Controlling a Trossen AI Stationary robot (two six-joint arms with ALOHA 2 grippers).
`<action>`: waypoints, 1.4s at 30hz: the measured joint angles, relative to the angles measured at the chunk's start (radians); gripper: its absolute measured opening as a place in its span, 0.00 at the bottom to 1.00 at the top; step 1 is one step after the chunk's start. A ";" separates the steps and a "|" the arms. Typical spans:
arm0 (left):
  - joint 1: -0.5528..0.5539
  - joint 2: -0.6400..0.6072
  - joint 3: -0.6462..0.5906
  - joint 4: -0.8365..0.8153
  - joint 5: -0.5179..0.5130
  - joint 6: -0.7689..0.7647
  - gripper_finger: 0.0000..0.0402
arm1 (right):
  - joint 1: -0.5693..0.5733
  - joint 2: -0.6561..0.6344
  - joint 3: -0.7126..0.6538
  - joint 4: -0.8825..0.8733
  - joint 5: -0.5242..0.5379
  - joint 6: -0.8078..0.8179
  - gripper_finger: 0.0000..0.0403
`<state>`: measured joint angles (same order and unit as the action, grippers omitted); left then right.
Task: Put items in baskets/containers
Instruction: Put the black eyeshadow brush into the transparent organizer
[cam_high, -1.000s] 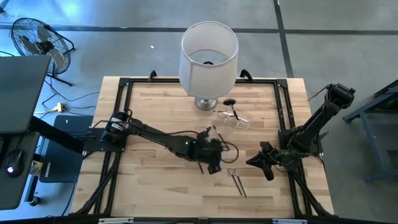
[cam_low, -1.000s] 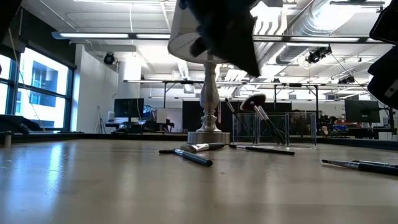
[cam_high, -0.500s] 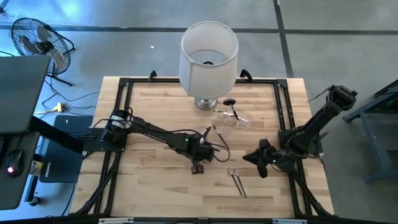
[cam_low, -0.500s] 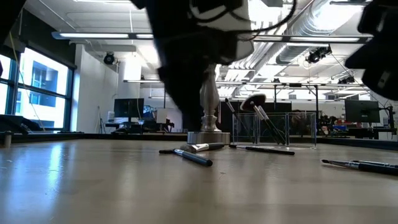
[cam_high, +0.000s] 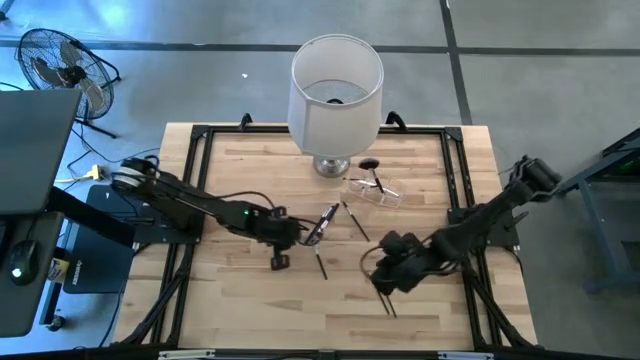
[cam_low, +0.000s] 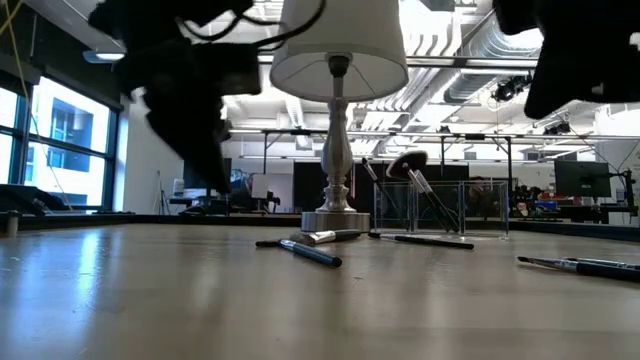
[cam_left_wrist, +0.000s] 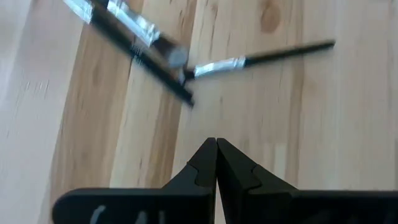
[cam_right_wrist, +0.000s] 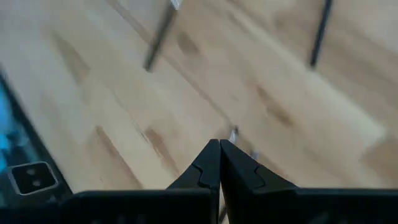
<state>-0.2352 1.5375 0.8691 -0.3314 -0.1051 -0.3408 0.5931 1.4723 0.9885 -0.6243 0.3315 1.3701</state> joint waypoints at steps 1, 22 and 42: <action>0.000 -0.022 -0.024 0.005 0.000 0.000 0.00 | -0.009 0.039 0.047 -0.054 -0.039 0.028 0.00; 0.000 -0.059 -0.088 0.106 0.142 0.091 0.00 | 0.053 0.427 0.441 -0.391 -0.417 0.504 0.04; 0.000 -0.059 -0.088 0.149 0.201 0.101 0.00 | 0.075 0.427 0.211 -0.139 -0.501 0.585 0.21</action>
<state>-0.2356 1.4788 0.7815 -0.1829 0.0954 -0.2401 0.6685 1.8996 1.1995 -0.7628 -0.1692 1.9548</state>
